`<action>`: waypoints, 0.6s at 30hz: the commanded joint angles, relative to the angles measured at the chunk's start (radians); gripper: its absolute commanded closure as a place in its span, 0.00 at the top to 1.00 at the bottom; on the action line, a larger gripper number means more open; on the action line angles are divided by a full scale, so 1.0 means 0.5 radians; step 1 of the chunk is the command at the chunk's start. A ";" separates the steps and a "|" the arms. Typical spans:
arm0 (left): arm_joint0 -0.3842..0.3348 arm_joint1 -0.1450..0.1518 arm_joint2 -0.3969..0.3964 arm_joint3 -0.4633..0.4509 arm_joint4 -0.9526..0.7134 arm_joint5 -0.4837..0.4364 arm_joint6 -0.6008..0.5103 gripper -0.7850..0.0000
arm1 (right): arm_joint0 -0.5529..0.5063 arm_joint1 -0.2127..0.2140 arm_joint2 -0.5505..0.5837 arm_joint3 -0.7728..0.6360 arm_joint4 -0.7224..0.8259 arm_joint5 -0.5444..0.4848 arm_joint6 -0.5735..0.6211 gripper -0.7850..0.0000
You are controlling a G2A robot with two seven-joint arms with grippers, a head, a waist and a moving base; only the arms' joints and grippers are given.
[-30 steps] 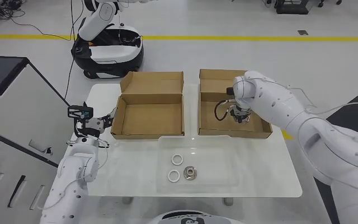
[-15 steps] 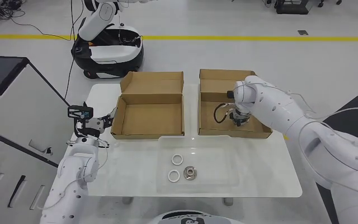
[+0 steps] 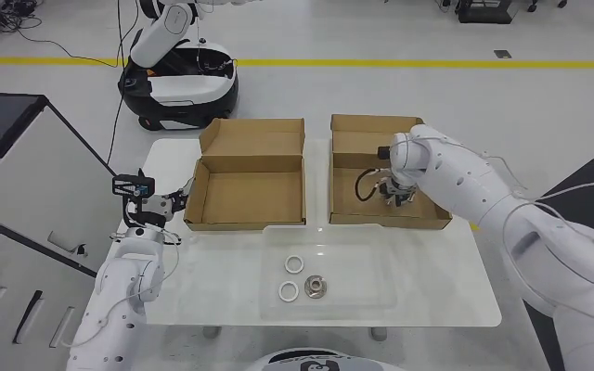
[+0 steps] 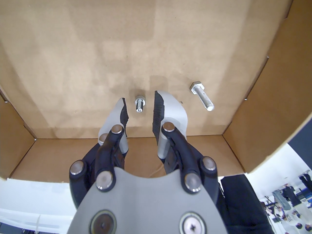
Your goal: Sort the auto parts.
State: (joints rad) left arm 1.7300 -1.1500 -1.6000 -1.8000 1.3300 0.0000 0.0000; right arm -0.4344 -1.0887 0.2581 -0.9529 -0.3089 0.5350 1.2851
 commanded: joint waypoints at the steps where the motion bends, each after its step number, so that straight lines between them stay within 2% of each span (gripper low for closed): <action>1: 0.000 0.000 0.000 0.000 0.000 0.000 0.000 1.00 | -0.003 0.014 0.013 -0.018 -0.005 -0.001 0.001 0.42; 2: 0.000 0.000 0.000 0.000 0.000 0.000 0.000 1.00 | -0.003 0.022 0.021 -0.027 -0.009 -0.001 0.001 0.45; 8: 0.000 0.000 0.000 0.000 0.000 0.000 0.000 1.00 | -0.003 0.092 0.122 -0.149 -0.005 0.029 -0.030 0.47; 14: 0.000 0.000 0.000 0.000 0.000 0.000 0.000 1.00 | -0.053 0.221 0.316 -0.448 -0.026 0.048 -0.115 0.49; 16: 0.000 0.000 0.000 0.000 0.000 0.000 0.000 1.00 | -0.098 0.275 0.415 -0.582 0.004 0.075 -0.150 0.72; 17: 0.000 0.000 0.000 0.000 0.000 0.000 0.000 1.00 | -0.123 0.303 0.459 -0.670 -0.004 0.077 -0.169 0.78; 18: 0.000 0.000 0.000 0.000 0.000 0.000 0.000 1.00 | -0.151 0.332 0.508 -0.760 -0.003 0.084 -0.175 0.78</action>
State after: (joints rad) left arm 1.7300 -1.1500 -1.6000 -1.8000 1.3300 0.0000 0.0000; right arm -0.4967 -0.9371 0.4865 -1.2843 -0.3095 0.5742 1.2013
